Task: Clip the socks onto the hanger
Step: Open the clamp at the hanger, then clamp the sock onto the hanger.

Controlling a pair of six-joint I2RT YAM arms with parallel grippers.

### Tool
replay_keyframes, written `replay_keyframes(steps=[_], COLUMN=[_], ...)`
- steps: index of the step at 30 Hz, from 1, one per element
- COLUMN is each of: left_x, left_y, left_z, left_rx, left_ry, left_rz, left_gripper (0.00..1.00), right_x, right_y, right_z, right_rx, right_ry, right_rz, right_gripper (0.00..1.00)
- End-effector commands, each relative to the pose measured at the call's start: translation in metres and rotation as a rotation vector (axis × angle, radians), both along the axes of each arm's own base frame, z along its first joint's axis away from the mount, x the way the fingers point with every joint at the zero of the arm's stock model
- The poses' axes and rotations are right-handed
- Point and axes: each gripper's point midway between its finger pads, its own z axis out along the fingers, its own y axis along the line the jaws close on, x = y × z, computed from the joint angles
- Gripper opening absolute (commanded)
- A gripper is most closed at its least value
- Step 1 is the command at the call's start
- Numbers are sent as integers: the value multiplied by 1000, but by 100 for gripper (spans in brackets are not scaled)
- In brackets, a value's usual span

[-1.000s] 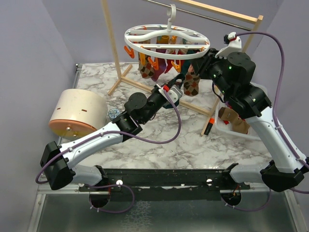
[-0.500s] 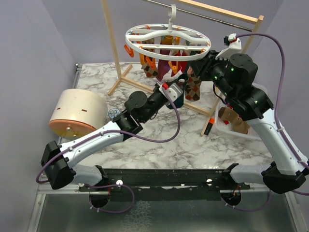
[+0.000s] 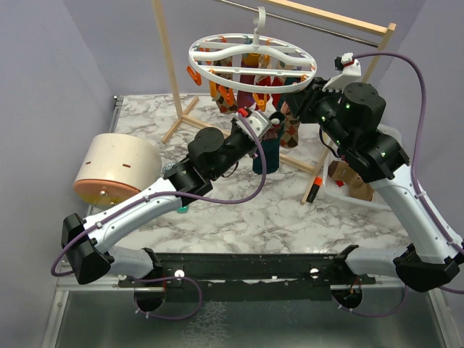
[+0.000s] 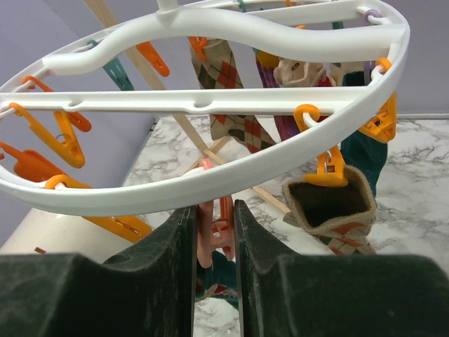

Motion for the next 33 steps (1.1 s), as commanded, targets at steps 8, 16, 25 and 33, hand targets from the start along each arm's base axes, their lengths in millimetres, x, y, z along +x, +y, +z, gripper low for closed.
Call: replay_keyframes(steps=[8, 16, 25, 33], left_x=[-7, -7, -4, -1], left_y=[-5, -7, -9, -7], left_z=[1, 1, 11, 16], left_rx=[-5, -1, -12, -23], left_ry=[34, 30, 18, 12], left_rz=[-48, -51, -45, -30], left_gripper=[0, 0, 0, 0], right_x=[-6, -6, -6, -6], right_y=[2, 4, 6, 6], right_z=[6, 4, 1, 0], right_rx=[14, 15, 14, 8], right_ry=[-30, -26, -23, -20], right_rz=[28, 37, 47, 47], right_gripper=[0, 0, 0, 0])
